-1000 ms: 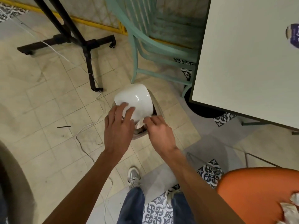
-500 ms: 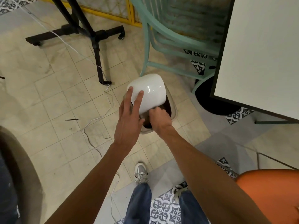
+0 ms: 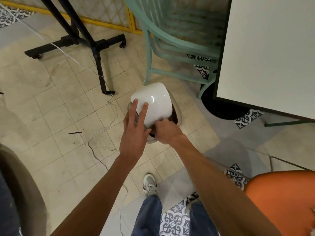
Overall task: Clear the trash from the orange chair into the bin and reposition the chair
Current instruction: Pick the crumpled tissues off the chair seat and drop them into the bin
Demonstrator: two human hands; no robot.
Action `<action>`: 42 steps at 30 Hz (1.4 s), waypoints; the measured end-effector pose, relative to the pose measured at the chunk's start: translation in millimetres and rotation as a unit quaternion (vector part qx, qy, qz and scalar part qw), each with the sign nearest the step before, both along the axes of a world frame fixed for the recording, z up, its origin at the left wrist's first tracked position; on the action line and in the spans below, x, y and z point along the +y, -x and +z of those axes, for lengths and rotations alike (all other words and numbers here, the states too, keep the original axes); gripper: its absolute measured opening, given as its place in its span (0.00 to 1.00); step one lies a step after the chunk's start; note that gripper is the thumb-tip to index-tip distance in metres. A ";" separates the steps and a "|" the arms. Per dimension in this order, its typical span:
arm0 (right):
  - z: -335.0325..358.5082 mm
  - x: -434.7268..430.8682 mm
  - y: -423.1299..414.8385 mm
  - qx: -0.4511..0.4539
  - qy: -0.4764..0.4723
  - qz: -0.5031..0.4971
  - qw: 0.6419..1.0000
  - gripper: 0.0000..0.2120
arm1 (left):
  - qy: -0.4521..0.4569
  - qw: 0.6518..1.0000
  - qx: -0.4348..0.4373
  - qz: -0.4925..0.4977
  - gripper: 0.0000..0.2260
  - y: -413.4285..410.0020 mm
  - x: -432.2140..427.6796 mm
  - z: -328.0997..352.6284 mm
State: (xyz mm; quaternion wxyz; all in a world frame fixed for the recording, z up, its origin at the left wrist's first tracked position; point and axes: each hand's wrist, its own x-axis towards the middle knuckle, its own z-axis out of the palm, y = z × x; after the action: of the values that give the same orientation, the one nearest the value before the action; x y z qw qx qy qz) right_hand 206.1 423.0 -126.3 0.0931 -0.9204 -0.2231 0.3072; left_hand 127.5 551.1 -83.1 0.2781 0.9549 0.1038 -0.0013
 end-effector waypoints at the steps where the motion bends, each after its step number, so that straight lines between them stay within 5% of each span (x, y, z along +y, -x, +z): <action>1: 3.6 -3.8 3.5 -0.012 -0.010 -0.011 1.000 0.10 | -0.003 1.000 0.000 -0.002 0.46 1.0 -0.1 1.1; 7: 41.7 -48.8 28.7 -0.086 -0.120 -0.125 0.981 0.12 | -0.103 0.995 -0.003 -0.005 0.35 4.7 -25.1 17.2; 14: 70.6 -144.2 71.6 -0.144 -0.157 -0.256 0.943 0.13 | -0.082 0.993 -0.023 -0.079 0.25 10.3 -108.1 33.0; 28: 57.4 -426.4 149.8 -0.178 -0.106 -0.461 0.863 0.13 | -0.045 0.964 -0.006 -0.262 0.14 16.1 -379.3 32.9; 42: 21.5 -691.3 234.5 -0.171 0.002 -0.645 0.744 0.12 | -0.023 0.878 0.066 -0.474 0.09 47.8 -652.7 -20.2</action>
State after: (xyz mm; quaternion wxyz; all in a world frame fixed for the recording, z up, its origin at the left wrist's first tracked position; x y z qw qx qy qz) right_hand -28.3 -268.3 -104.8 0.2274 -0.8819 0.4127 0.0113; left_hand 79.7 -101.6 -103.3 0.2142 0.8938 -0.3430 -0.1940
